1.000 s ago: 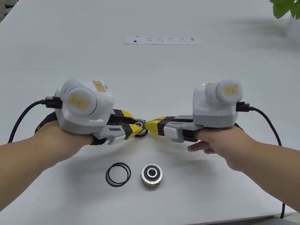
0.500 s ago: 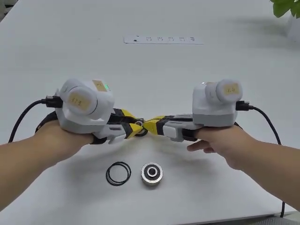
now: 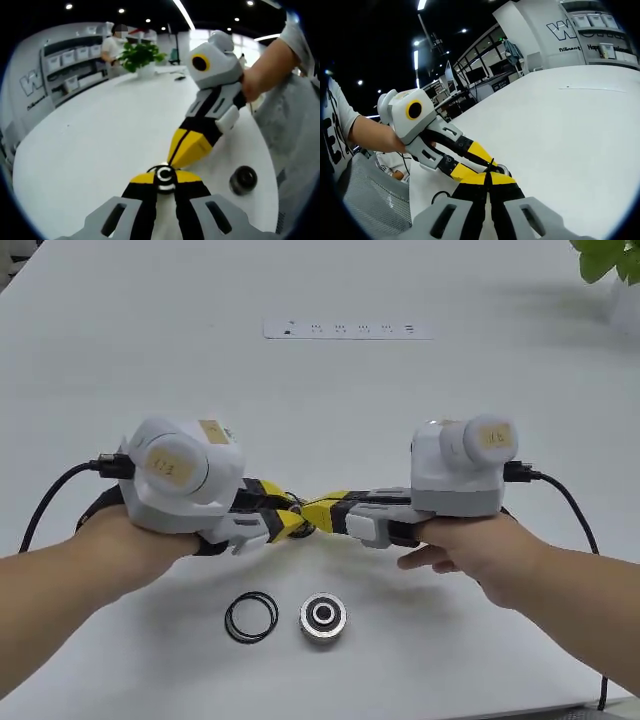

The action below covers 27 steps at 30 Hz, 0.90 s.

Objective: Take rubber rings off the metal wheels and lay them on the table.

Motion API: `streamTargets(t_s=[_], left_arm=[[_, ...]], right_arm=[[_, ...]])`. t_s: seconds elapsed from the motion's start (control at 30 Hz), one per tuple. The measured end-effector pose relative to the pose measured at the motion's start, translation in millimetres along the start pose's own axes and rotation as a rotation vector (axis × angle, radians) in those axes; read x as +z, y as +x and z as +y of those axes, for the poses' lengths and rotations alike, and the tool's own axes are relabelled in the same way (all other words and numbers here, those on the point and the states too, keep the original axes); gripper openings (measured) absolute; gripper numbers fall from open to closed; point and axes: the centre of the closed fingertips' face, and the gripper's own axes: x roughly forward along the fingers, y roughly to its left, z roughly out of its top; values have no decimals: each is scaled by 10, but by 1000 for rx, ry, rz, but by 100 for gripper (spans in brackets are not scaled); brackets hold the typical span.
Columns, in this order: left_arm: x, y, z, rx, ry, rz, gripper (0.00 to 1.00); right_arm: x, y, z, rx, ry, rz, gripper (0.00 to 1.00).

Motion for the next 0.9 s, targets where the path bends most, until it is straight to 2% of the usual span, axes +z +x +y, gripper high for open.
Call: streamTargets(t_s=[0.3,0.4,0.5,0.57,0.9], left_arm=[[-6,9,12,-7,12,13,13],[0,5,3,-8,50,21,13],[9,-3,7,-13,49,20,14],[15,-15,-8,-25,39,18,12],[126,-103,-68,-48,18,-19,19]], right_arm=[[-17,-25,-24,-20,9,5,0],[-11,-27,-13,-19,9,2,0],[-2,-29,-12,-18,13,-1,0],[13,-33,-10,-18,15,-6,0],[72,-51,-50,-19,25,-24,0]])
